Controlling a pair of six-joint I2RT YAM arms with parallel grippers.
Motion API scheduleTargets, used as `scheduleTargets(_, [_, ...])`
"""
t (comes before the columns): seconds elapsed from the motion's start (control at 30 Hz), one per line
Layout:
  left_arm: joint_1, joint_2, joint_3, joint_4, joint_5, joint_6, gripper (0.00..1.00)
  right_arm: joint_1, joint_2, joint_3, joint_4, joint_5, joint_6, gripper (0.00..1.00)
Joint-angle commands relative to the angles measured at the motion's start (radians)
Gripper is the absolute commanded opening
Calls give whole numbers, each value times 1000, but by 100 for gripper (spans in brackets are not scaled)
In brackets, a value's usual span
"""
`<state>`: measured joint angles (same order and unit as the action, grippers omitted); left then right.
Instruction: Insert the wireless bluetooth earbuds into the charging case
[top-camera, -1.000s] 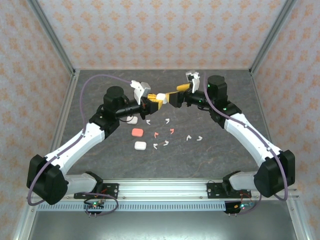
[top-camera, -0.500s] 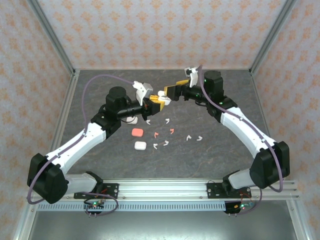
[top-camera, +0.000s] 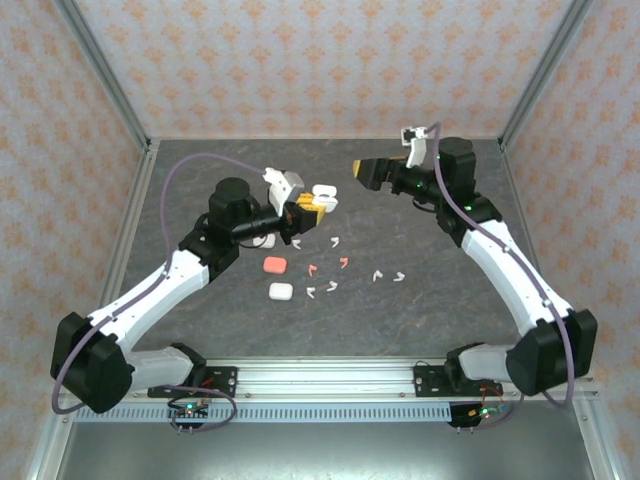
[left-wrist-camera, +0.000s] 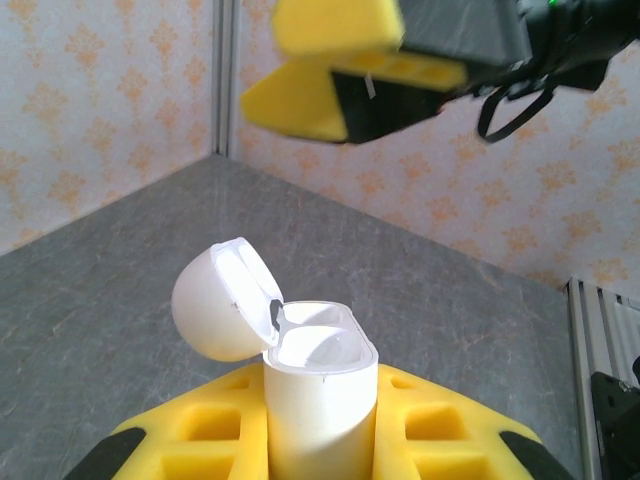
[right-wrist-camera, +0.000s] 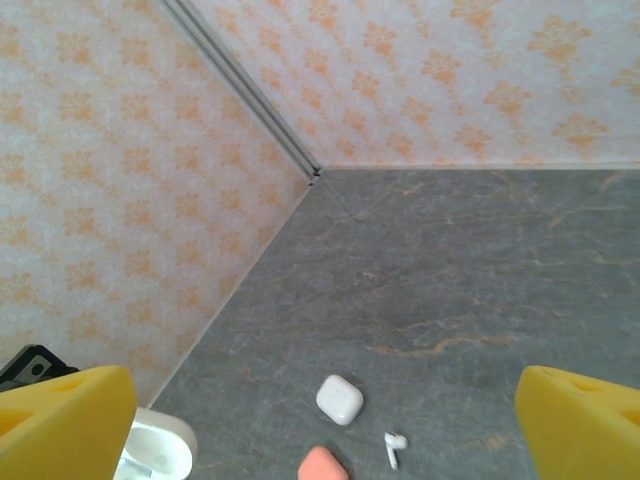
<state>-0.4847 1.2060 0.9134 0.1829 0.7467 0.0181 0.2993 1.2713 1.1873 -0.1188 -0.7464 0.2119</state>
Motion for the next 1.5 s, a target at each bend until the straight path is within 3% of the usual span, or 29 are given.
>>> scheduleTargets(0.0, [-5, -62, -34, 31, -16, 47, 0, 3, -38, 22, -260, 106, -37, 92])
scheduleTargets(0.27, [-6, -145, -93, 161, 14, -4, 0, 28, -3, -81, -526, 306, -14, 71])
scheduleTargets(0.5, [-6, -162, -97, 247, 62, -66, 0, 88, 125, -233, -429, 330, -49, 58])
scheduleTargets(1.03, [-5, -158, -55, 231, 93, -101, 0, 95, 380, -264, -289, 304, -94, 43])
scheduleTargets(1.47, [-5, -152, -32, 179, 91, -73, 0, 123, 386, -280, -373, 291, -73, 36])
